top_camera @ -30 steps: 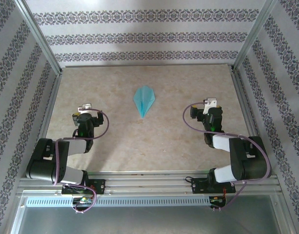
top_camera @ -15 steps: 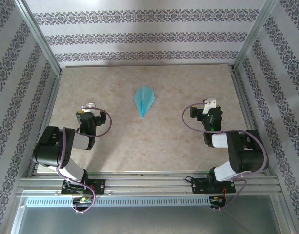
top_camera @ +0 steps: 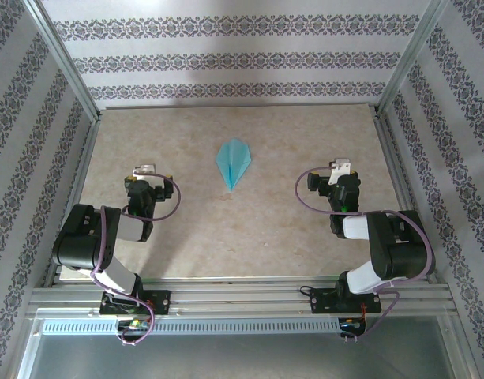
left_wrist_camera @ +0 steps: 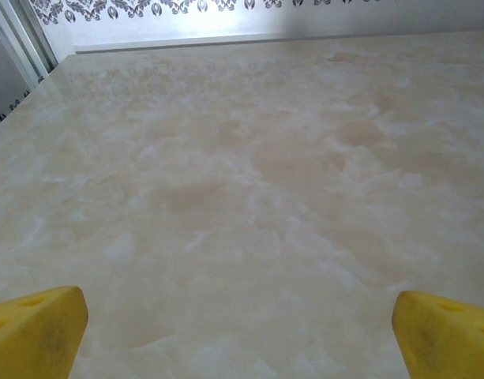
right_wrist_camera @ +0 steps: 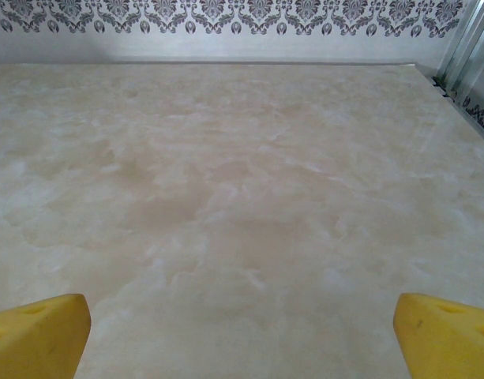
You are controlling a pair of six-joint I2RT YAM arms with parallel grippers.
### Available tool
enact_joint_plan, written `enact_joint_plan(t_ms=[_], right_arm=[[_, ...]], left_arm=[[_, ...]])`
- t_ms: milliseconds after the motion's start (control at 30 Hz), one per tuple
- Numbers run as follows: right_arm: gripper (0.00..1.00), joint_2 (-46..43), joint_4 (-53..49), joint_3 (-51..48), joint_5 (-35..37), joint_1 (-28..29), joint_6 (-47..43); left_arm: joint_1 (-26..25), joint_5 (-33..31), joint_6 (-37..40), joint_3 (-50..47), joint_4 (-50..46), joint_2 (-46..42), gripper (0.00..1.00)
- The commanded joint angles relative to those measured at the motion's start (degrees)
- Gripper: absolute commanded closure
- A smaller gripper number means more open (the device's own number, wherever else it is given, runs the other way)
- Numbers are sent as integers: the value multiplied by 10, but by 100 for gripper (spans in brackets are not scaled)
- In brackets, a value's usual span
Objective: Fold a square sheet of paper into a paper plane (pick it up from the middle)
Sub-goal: Reset both arms
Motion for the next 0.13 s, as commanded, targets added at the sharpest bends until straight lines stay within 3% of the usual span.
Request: enact_joint_plan(t_ms=[0,100], right_arm=[[2,5,7,11,4,-5,6],[2,5,7,10,4,-5,6]], left_arm=[[20,34,-8,18,-20,0,1],[20,34,-7,15,-14,0,1]])
